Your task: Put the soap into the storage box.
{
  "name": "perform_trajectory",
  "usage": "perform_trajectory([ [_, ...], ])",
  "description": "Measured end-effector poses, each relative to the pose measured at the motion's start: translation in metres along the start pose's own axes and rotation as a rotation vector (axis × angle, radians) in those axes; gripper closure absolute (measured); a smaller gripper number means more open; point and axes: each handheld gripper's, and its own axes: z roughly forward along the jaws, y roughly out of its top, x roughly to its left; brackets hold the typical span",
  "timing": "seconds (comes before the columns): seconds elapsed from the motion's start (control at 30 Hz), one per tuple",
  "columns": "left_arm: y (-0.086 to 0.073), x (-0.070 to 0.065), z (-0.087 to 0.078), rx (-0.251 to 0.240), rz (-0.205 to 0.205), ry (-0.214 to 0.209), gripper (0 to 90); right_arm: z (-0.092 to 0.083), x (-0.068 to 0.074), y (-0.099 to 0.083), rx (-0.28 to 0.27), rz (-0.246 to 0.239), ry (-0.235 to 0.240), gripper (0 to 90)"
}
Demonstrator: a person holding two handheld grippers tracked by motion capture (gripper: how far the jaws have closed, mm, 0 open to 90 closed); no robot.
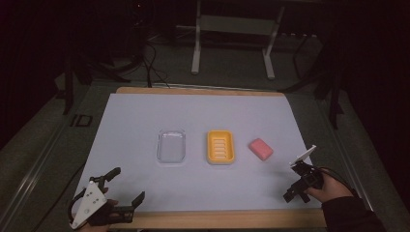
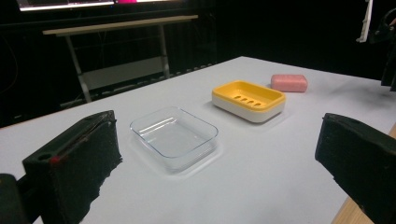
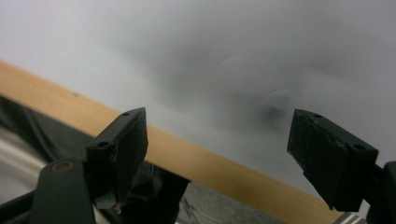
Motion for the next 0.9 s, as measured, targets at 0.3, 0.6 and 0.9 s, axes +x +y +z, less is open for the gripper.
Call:
perform_trajectory([
  [0.3, 0.0, 0.0, 0.0, -0.006, -0.008, -0.007, 0.2, -0.005, 0.01, 0.003, 0.021, -0.183, -0.007, 19.9],
  [0.6, 0.0, 0.0, 0.001, -0.001, -0.008, -0.014, 0.2, -0.002, 0.023, 0.004, 0.01, -0.426, -0.031, 18.0],
  [0.9, 0.0, 0.0, 0.001, -0.001, -0.008, -0.02, 0.2, -0.002, 0.034, 0.012, -0.009, -0.476, -0.01, 13.5],
])
